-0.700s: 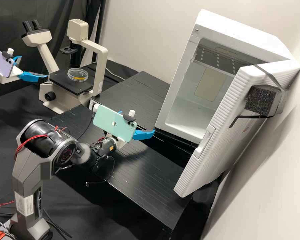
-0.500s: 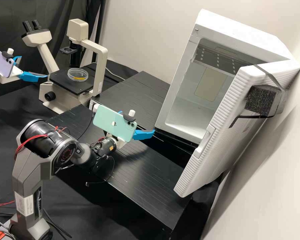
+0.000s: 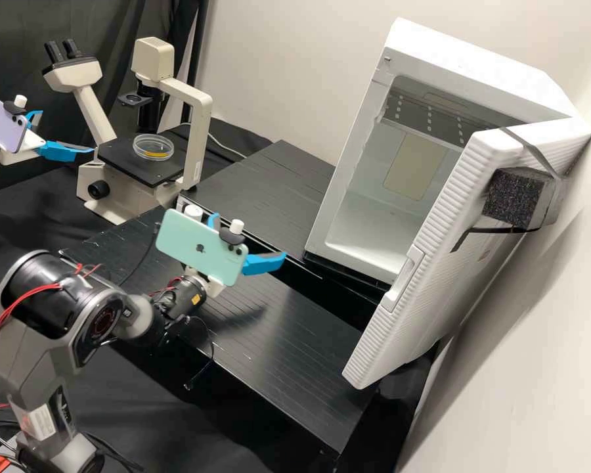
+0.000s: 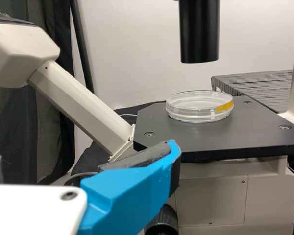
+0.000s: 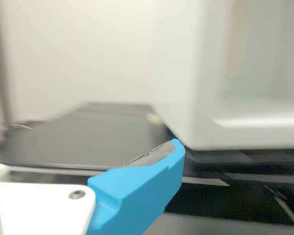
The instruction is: Move the petri dish to the bench.
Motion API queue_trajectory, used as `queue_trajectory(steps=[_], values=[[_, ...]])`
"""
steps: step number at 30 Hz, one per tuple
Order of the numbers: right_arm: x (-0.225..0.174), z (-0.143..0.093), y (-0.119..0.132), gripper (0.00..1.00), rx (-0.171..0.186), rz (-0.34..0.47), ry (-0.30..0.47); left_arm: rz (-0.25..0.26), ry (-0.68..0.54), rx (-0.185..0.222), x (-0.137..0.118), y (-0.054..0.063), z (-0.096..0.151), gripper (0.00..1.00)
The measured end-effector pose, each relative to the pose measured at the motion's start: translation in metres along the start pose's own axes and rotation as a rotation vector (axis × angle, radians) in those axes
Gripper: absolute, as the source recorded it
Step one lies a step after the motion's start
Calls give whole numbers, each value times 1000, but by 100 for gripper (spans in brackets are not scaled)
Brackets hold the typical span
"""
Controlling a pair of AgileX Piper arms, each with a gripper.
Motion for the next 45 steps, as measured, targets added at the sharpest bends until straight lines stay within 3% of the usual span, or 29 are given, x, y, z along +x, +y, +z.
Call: queue_trajectory(steps=[6, 10, 14, 22, 28, 38, 45], values=[[-1, -45, -23, 100, -29, -59, 155, 0, 0, 0, 0, 0, 0, 100], [11, -71, -33, 100, -37, -54, 210, 0, 0, 0, 0, 0, 0, 100], [33, -97, -47, 100, -17, -62, 251, 0, 0, 0, 0, 0, 0, 100], [85, -126, -87, 100, 8, -173, 238, 0, 0, 0, 0, 0, 0, 100], [114, -135, -120, 100, 17, -253, 205, 0, 0, 0, 0, 0, 0, 100], [147, -145, -159, 100, 50, -313, 165, 0, 0, 0, 0, 0, 0, 100], [162, -157, -179, 100, 3, -316, 162, 0, 0, 0, 0, 0, 0, 100]])
